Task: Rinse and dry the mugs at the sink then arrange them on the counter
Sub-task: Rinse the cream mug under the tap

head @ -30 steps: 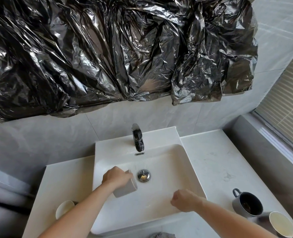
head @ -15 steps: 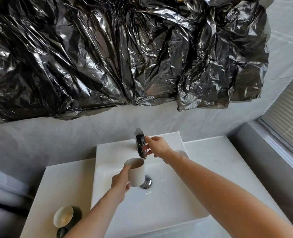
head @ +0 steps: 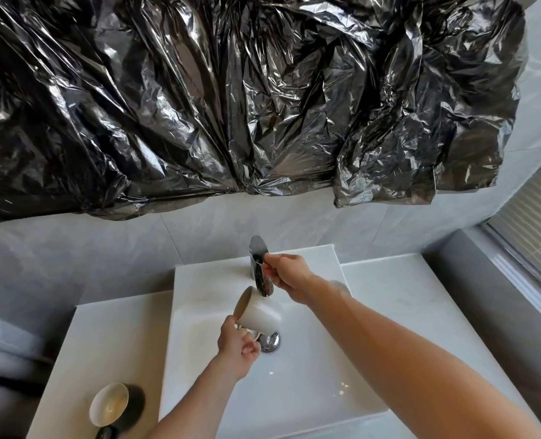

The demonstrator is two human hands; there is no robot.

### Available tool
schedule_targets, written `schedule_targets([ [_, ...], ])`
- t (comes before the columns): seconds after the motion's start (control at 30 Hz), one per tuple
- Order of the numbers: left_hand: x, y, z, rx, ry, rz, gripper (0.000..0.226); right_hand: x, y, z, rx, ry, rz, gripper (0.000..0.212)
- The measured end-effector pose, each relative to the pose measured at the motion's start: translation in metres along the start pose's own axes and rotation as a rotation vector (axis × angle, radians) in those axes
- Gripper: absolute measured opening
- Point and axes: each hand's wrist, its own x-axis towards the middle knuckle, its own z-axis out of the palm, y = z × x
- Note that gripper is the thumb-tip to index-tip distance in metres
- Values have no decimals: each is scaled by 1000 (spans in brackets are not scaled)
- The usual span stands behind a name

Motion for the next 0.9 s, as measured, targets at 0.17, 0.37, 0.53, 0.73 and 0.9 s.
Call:
schedule_targets([
  [0.17,11,-3,-4,-7,5,-12,29,1,-1,-4,3,-14,10,11],
  [0.37,6,-1,-4,128,15,21,35,1,-3,-5,-75,-14,13,12],
  [0.53,8,11,-12,784,87,375,33,-4,-7,-9,-182,-50,2,14],
  [0.73,13,11,-18,1563,-15,920,47,-4,-8,-9,-212,-53,0,14],
  [0.9,15,11,-17,1793,-121,1116,43,-4,-8,-7,-220,-53,-5,12],
])
